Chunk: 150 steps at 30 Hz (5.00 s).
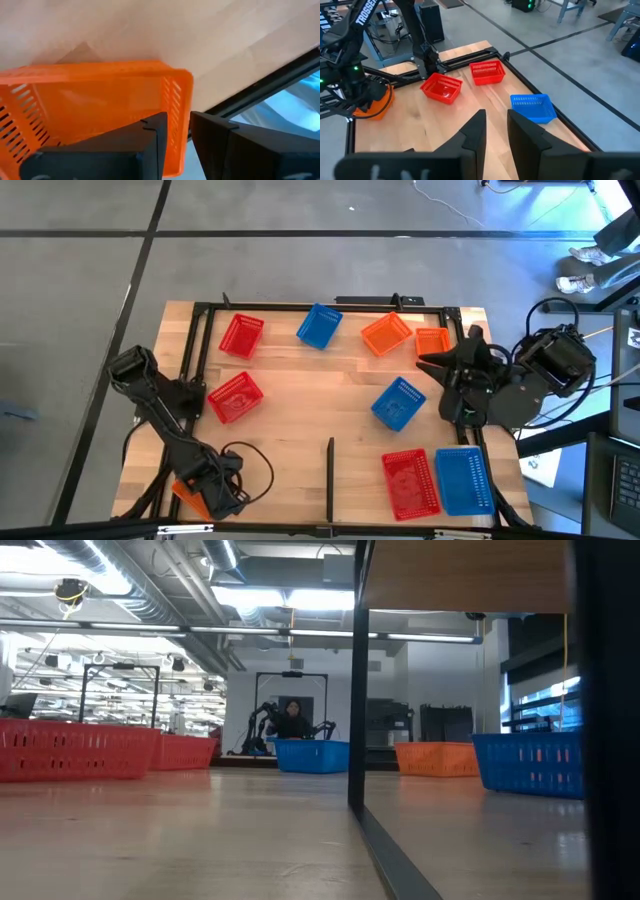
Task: Stack baskets on shelf by color
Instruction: Put the bottom orange basket on the shelf
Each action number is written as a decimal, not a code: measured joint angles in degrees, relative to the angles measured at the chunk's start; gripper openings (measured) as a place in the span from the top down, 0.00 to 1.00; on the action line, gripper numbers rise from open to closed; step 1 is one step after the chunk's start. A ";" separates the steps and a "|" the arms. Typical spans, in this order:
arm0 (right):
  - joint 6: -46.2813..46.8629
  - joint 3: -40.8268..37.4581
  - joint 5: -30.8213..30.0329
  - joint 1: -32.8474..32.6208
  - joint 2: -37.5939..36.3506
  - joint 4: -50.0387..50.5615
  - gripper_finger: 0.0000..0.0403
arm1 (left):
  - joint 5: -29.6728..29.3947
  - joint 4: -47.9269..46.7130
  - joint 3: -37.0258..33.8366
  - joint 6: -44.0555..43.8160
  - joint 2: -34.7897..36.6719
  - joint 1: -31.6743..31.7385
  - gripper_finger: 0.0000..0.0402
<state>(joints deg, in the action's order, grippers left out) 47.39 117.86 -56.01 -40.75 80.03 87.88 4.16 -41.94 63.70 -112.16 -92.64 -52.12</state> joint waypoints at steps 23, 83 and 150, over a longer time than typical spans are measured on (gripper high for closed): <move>-1.46 0.00 0.70 2.52 0.00 0.24 0.81 | -1.63 2.66 0.00 -0.20 -4.10 0.44 0.81; -11.76 -0.02 12.37 6.25 0.33 0.35 0.81 | 0.31 -4.50 51.84 85.90 -5.57 29.99 1.00; -64.06 0.00 66.66 29.53 19.61 -15.61 0.81 | 3.12 -13.60 51.78 112.63 -11.61 34.56 1.00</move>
<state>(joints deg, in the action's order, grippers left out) -16.66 117.86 10.66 -11.22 99.63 72.26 7.28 -55.55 115.48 0.47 -104.25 -17.56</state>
